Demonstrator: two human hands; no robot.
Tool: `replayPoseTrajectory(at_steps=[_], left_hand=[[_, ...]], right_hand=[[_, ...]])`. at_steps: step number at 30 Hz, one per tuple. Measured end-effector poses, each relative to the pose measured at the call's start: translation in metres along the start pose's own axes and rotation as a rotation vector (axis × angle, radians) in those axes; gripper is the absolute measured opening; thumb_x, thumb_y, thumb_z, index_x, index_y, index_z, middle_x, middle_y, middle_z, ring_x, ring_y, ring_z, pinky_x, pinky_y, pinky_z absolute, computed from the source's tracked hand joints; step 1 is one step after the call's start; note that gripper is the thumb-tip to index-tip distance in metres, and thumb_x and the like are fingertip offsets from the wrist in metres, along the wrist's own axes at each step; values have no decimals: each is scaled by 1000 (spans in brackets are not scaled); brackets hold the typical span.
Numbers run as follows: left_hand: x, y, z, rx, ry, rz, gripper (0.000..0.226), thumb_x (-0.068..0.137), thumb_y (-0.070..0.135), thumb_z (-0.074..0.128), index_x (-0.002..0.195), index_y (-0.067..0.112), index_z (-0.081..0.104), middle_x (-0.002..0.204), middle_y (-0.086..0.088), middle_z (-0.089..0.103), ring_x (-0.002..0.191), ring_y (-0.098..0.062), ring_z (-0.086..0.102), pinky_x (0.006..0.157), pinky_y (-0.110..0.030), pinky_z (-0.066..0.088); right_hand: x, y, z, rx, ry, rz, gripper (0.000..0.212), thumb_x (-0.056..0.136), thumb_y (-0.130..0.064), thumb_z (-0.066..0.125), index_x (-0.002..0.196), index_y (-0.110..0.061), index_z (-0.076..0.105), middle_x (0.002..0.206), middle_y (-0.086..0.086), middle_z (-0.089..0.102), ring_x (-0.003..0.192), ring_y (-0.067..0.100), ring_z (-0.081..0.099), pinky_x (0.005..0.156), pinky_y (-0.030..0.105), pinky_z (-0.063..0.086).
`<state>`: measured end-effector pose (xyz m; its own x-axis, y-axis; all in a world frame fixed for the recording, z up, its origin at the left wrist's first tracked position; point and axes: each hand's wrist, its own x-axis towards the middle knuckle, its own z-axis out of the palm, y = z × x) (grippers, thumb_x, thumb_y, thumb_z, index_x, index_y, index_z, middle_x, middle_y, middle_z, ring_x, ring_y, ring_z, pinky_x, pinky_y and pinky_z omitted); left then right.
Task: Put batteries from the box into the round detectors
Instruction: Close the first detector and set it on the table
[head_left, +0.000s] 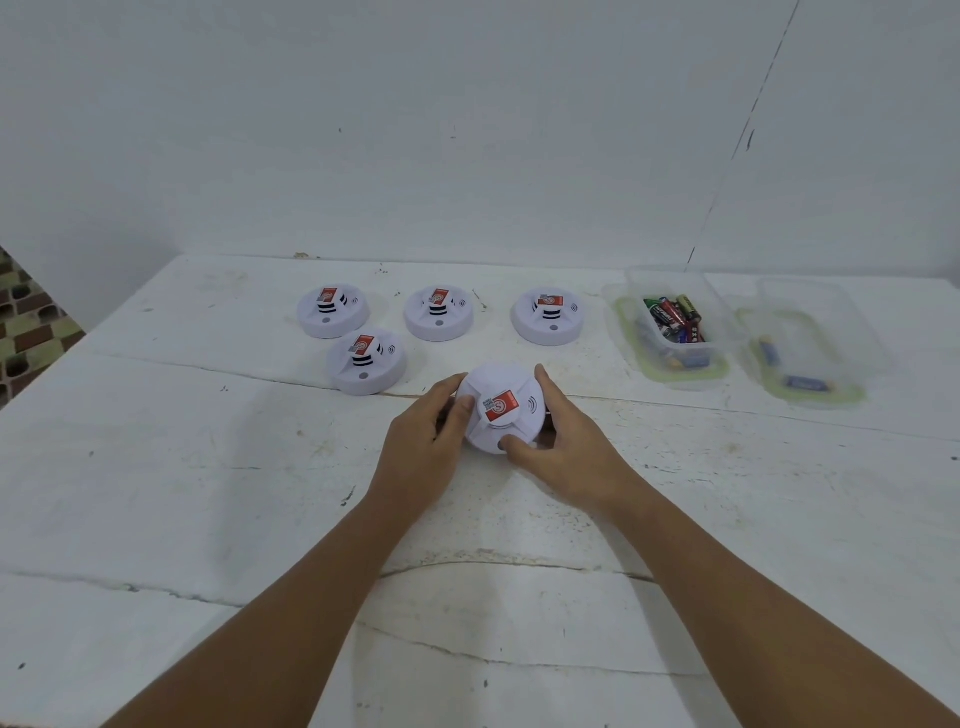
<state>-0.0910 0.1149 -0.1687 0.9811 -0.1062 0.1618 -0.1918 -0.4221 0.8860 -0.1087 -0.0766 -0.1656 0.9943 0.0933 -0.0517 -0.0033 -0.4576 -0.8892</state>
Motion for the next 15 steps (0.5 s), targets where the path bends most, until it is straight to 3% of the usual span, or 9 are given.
replayPoseTrajectory(at_steps=[9, 15], left_hand=[[0, -1, 0, -8, 8, -16, 35, 109, 34, 48, 142, 27, 61, 120, 17, 71, 109, 11, 62, 85, -6, 48], [0, -1, 1, -9, 11, -1, 34, 109, 34, 49, 140, 27, 62, 117, 17, 72, 107, 10, 63, 85, -6, 49]], right_hand=[[1, 0, -1, 12, -7, 15, 101, 91, -32, 75, 166, -31, 8, 149, -16, 53, 127, 2, 57, 106, 24, 48], [1, 1, -1, 12, 0, 8, 102, 90, -34, 75, 166, -31, 8, 151, -15, 51, 129, 4, 57, 111, 32, 48]])
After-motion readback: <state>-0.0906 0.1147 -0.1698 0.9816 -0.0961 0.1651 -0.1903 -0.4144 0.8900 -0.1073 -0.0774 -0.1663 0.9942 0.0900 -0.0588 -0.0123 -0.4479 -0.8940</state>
